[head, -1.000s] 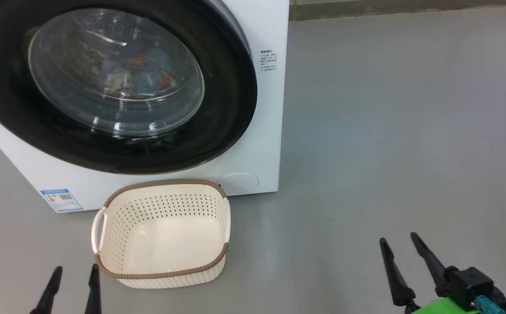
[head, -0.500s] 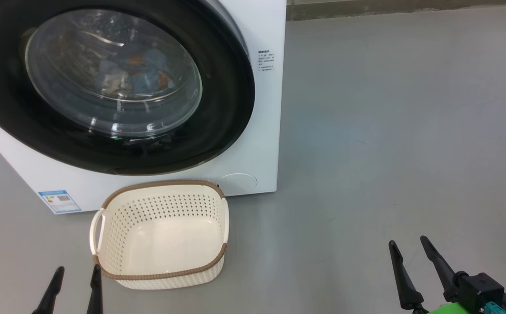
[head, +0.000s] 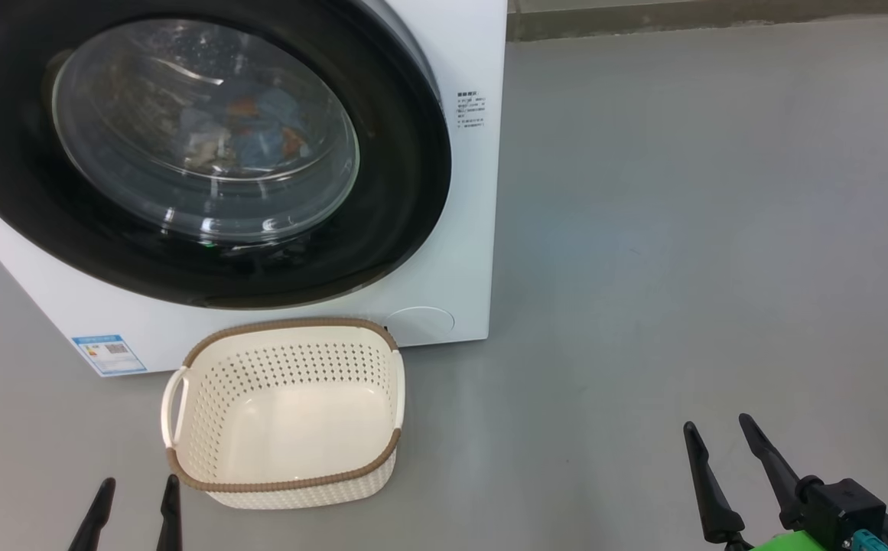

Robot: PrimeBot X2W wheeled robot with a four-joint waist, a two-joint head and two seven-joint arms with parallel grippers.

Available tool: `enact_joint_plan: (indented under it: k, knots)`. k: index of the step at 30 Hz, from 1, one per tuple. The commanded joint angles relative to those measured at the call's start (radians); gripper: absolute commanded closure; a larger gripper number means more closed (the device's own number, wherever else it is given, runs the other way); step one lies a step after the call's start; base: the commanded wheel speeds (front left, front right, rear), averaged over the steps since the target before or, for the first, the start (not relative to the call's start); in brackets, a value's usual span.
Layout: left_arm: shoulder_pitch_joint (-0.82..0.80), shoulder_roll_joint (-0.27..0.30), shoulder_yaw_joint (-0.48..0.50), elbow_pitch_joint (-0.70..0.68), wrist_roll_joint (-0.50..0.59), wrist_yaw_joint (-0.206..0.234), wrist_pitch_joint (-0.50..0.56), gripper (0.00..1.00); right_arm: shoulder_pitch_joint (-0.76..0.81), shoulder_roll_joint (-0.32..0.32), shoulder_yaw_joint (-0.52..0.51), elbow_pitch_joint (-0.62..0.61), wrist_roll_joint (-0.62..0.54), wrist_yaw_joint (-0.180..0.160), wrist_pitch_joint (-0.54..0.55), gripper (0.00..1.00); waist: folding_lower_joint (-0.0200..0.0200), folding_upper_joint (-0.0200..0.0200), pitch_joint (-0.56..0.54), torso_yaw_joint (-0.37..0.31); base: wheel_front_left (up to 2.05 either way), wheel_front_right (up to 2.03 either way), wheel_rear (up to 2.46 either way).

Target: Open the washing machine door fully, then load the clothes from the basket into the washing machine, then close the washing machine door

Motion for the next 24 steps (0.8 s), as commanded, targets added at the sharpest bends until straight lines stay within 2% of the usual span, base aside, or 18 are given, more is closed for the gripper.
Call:
enact_joint_plan:
  k: [1,24]
  knots:
    - [-0.013,0.013,0.033,-0.022,-0.007,-0.002,-0.006,0.00,-0.019,-0.004,0.024,-0.023,-0.016,-0.006,-0.005,0.00,0.0000,0.0000,0.000,0.000,0.00,0.00,0.00]
    - [-0.017,0.011,0.029,-0.005,-0.011,-0.002,-0.006,0.00,-0.020,-0.004,0.031,-0.009,-0.019,-0.006,-0.005,0.00,0.0000,0.0000,-0.001,0.020,0.00,0.00,0.00]
